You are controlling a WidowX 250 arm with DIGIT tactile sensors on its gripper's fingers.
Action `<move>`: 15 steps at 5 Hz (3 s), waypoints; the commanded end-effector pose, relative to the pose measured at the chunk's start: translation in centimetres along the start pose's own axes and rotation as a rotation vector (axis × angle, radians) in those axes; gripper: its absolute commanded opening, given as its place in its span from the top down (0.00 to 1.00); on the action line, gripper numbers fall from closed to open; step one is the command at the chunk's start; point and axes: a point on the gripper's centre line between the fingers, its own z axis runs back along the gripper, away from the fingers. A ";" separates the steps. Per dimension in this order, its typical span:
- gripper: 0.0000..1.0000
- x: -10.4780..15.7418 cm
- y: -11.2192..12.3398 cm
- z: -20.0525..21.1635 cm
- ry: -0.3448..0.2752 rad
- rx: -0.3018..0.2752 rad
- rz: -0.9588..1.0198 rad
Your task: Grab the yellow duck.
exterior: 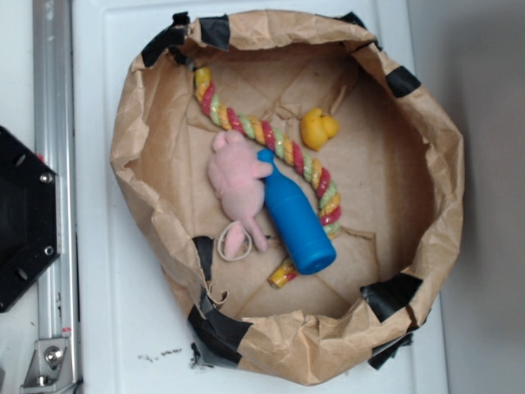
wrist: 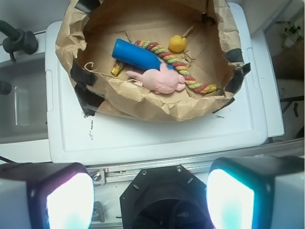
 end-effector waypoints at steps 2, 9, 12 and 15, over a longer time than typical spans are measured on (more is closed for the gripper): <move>0.00 4.7 2.8 -3.4 -0.044 -0.054 0.111; 0.00 15.3 9.2 -22.6 -0.068 0.059 0.654; 1.00 15.8 5.7 -24.1 -0.011 0.067 0.445; 1.00 16.8 4.6 -16.2 -0.058 0.003 0.312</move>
